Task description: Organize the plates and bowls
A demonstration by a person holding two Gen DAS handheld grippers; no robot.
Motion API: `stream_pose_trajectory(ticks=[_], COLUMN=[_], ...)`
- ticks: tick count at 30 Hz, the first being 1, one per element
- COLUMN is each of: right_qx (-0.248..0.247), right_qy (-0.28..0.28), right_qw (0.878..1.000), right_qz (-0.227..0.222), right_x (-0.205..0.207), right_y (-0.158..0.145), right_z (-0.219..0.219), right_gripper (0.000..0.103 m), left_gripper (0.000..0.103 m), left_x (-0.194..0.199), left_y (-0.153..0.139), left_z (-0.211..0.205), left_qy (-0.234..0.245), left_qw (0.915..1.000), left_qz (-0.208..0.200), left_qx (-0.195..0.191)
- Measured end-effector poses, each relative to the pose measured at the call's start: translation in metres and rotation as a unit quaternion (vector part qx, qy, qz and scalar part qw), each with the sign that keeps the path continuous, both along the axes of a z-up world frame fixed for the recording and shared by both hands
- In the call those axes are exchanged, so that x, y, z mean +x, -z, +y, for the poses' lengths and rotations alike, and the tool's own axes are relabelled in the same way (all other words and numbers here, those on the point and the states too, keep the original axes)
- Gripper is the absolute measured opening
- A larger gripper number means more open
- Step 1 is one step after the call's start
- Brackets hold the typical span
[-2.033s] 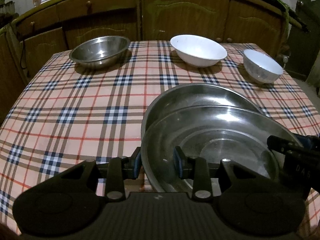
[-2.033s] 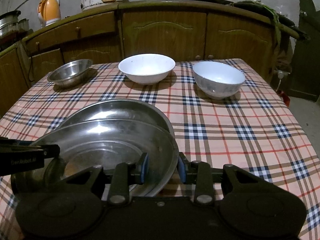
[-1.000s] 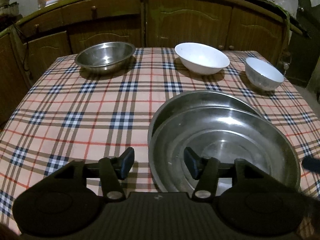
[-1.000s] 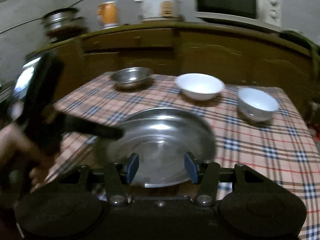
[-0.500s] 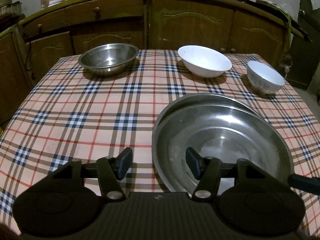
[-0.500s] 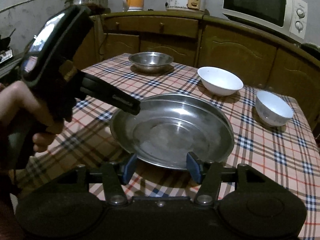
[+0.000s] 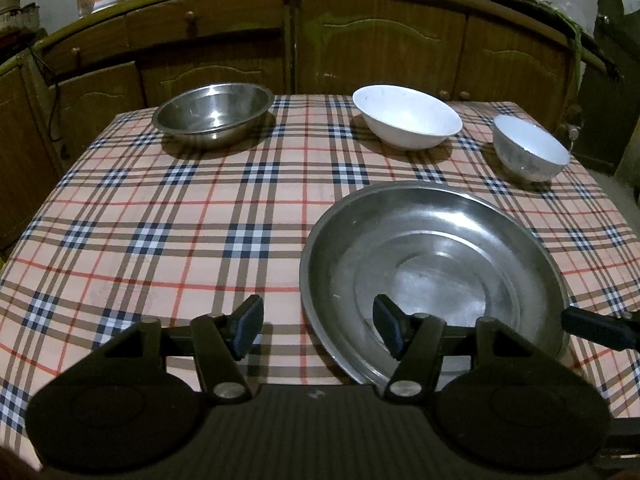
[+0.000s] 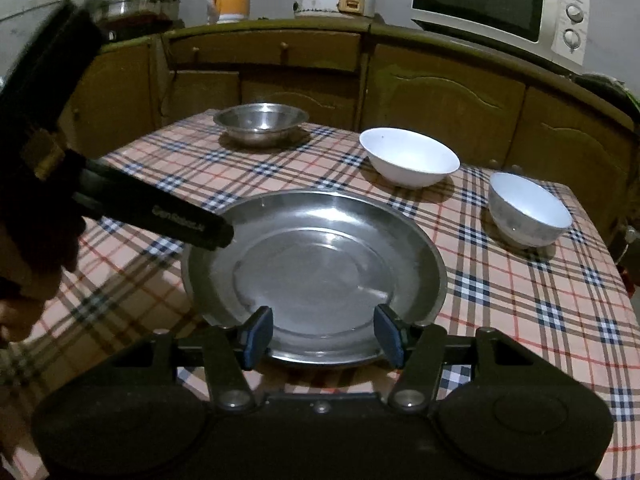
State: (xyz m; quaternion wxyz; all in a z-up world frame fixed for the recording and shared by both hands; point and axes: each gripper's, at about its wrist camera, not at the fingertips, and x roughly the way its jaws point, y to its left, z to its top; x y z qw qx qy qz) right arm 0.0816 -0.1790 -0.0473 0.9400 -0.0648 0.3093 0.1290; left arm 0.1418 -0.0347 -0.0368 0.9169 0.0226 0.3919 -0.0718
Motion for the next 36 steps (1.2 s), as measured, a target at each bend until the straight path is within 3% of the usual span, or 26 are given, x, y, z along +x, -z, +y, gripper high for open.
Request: stream_pose_trajectory(ticks=[9, 18, 25, 28, 31, 36], right_qx=[0.028, 0.044, 0.051, 0.085, 0.082, 0.088], right_qy=[0.025, 0.074, 0.084, 0.087, 0.100, 0.164], right_qw=[0.999, 0.988, 0.988, 0.988, 0.989, 0.981], right_qz=[0.032, 0.131, 0.121, 0.096, 0.070, 0.056], right_x=[0.010, 0.082, 0.109, 0.094, 0.076, 0.052], right_y=[-0.012, 0.015, 0.019, 0.008, -0.001, -0.001], right_z=[-0.012, -0.015, -0.013, -0.021, -0.028, -0.056], right_gripper=[0.069, 0.069, 0.071, 0.071, 0.074, 0.079], left_gripper=[0.065, 0.065, 0.069, 0.071, 0.072, 0.073], left_x=[-0.001, -0.002, 0.001, 0.004, 0.009, 0.018], left_y=[0.001, -0.001, 0.001, 0.004, 0.008, 0.017], left_z=[-0.002, 0.001, 0.002, 0.002, 0.002, 0.000], left_qy=[0.002, -0.001, 0.002, 0.001, 0.002, 0.001], left_qw=[1.0000, 1.0000, 1.0000, 1.0000, 0.9999, 0.9997], left_qz=[-0.002, -0.005, -0.002, 0.001, 0.009, 0.023], left_qx=[-0.001, -0.004, -0.007, -0.008, -0.011, -0.005])
